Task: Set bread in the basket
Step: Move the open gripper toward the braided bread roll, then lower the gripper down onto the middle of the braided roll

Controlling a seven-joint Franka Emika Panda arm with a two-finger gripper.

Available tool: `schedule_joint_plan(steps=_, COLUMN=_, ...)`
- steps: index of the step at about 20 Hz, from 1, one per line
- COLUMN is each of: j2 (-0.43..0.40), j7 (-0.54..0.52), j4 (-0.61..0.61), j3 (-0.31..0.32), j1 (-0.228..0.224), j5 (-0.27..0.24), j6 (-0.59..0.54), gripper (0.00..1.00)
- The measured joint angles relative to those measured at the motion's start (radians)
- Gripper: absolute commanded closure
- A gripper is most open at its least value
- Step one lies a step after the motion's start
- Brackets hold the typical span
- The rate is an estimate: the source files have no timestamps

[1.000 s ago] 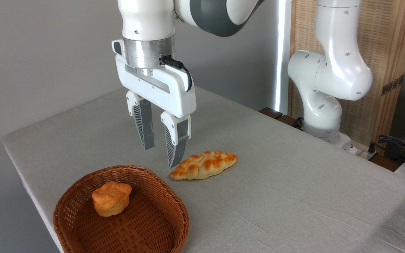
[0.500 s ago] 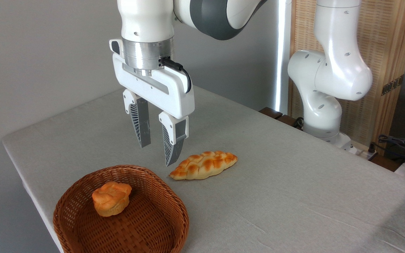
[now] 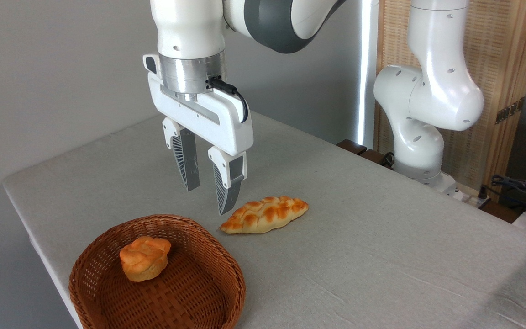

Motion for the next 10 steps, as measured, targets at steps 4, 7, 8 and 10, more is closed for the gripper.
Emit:
schedule_joint_plan(steps=4, j2=0.001, j7=0.027, j4=-0.011, j3=-0.004, j1=-0.003, j5=0.0, j6=-0.011, gripper=0.0)
schedule_joint_plan(steps=7, j2=-0.01, j7=0.078, j4=-0.054, j3=-0.008, j1=-0.015, j5=0.0, j6=-0.016, gripper=0.0)
schedule_joint_plan(steps=8, j2=-0.015, j7=0.101, j4=-0.072, j3=-0.008, j1=-0.023, j5=0.0, j6=-0.016, gripper=0.0)
schedule_joint_plan(steps=10, j2=-0.024, j7=0.143, j4=-0.112, j3=-0.01, j1=-0.043, j5=0.0, j6=-0.017, gripper=0.0)
